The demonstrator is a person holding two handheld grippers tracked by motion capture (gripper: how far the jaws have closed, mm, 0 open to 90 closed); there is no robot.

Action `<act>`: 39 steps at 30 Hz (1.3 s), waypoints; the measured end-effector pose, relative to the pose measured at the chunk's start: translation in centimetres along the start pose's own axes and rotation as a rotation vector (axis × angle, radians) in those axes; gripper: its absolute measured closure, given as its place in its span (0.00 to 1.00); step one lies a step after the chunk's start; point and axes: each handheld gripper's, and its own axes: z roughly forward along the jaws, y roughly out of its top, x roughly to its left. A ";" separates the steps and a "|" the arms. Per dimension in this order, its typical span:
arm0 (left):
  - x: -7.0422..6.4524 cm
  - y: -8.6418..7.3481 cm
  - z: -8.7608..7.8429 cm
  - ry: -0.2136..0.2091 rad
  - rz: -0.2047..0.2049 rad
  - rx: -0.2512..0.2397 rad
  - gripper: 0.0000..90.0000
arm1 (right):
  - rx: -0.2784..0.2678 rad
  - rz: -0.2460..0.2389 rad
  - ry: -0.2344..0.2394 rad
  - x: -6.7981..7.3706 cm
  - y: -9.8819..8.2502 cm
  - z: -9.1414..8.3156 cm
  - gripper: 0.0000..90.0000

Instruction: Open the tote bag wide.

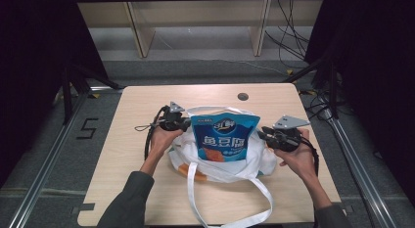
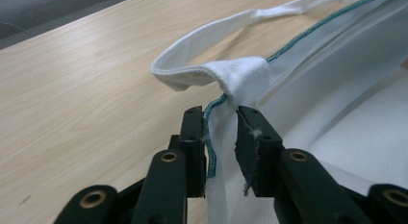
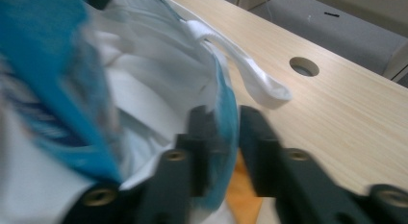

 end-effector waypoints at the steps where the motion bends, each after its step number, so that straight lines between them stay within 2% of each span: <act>1: 0.0 0.0 0.2 0.003 -0.003 -0.003 0.83 | 0.000 -0.041 -0.025 -0.5 -0.1 1.1 0.93; 3: 0.0 0.0 0.6 0.002 0.006 -0.003 0.85 | 0.033 -0.080 -0.090 -0.8 -0.3 2.0 0.98; 4: 0.0 0.0 0.7 -0.008 0.005 0.000 0.85 | 0.060 -0.073 -0.103 -1.1 -0.6 2.4 0.98; 6: -0.3 -0.1 1.1 -0.017 0.008 0.002 0.87 | 0.081 -0.068 -0.126 -1.7 -1.3 2.9 0.99; 7: -0.4 -0.2 1.4 -0.007 0.022 0.018 0.90 | 0.122 -0.080 -0.136 -1.9 -2.3 3.6 0.99; 8: -0.4 -0.3 1.6 -0.006 0.041 0.046 0.90 | 0.122 -0.080 -0.136 -1.9 -2.3 3.6 0.99; 10: -0.5 -0.9 2.6 -0.002 0.047 0.077 0.91 | 0.177 -0.093 -0.133 -2.0 -3.4 4.5 0.99; 12: -0.6 -2.2 4.1 -0.004 0.017 0.114 0.92 | 0.221 -0.080 -0.134 -2.0 -4.3 5.3 0.99; 13: -0.3 -2.6 4.5 -0.018 -0.007 0.112 0.93 | 0.224 -0.073 -0.128 -2.0 -4.6 5.6 0.99; 14: 0.1 -2.8 4.6 -0.047 -0.048 0.111 0.92 | 0.225 -0.073 -0.128 -1.9 -4.8 5.9 0.99; 16: 0.5 -3.0 4.6 -0.066 -0.093 0.099 0.90 | 0.238 -0.087 -0.126 -1.7 -5.1 6.4 0.99; 19: 0.2 -2.5 4.0 -0.045 -0.083 0.104 0.90 | 0.252 -0.082 -0.121 -1.6 -5.0 6.5 0.98; 21: 0.1 -1.9 2.9 -0.040 -0.087 0.073 0.87 | 0.228 -0.061 -0.133 -1.8 -4.7 5.8 0.93; 22: 0.0 -1.6 2.4 -0.048 -0.088 0.055 0.85 | 0.204 -0.043 -0.133 -2.0 -4.3 4.9 0.89; 23: -0.2 -1.1 1.5 -0.053 -0.064 0.036 0.84 | 0.186 -0.020 -0.122 -2.0 -3.9 4.2 0.88; 24: -0.4 -0.7 0.6 -0.041 -0.040 0.022 0.82 | 0.115 -0.035 -0.115 -2.2 -3.2 3.0 0.86; 25: -0.9 -0.3 -0.1 -0.026 -0.043 -0.011 0.82 | 0.076 -0.006 -0.102 -2.0 -2.7 2.0 0.86; 27: -1.4 0.2 -1.8 -0.024 -0.023 -0.044 0.84 | 0.024 0.015 -0.028 -1.4 -1.8 0.2 0.87; 28: -1.5 0.4 -2.4 -0.036 -0.011 -0.051 0.86 | 0.025 0.046 0.018 -0.6 -1.6 -0.5 0.89; 29: -2.0 0.5 -3.1 -0.051 -0.004 -0.062 0.90 | 0.016 0.020 0.044 -0.2 -1.4 -0.9 0.91; 30: -2.4 0.4 -3.7 -0.086 0.021 -0.053 0.92 | 0.004 -0.014 0.087 0.7 -1.3 -1.3 0.94; 32: -3.4 -0.2 -4.3 -0.107 0.052 -0.036 0.96 | 0.018 -0.038 0.134 2.0 -1.4 -1.7 0.97; 33: -4.0 -1.0 -4.8 -0.129 0.085 -0.009 0.96 | 0.034 -0.059 0.153 2.7 -1.5 -1.7 0.97; 35: -4.4 -1.9 -5.0 -0.148 0.076 -0.006 0.98 | 0.052 -0.092 0.184 3.5 -2.0 -1.7 0.99; 37: -4.7 -3.0 -5.4 -0.176 0.082 -0.004 0.98 | 0.087 -0.101 0.184 4.0 -2.5 -1.6 1.00; 38: -4.8 -3.6 -5.5 -0.192 0.068 0.001 0.99 | 0.094 -0.117 0.185 4.1 -2.8 -1.5 1.00; 39: -5.1 -4.2 -5.4 -0.199 0.063 0.011 0.99 | 0.113 -0.105 0.183 4.2 -3.1 -1.6 1.00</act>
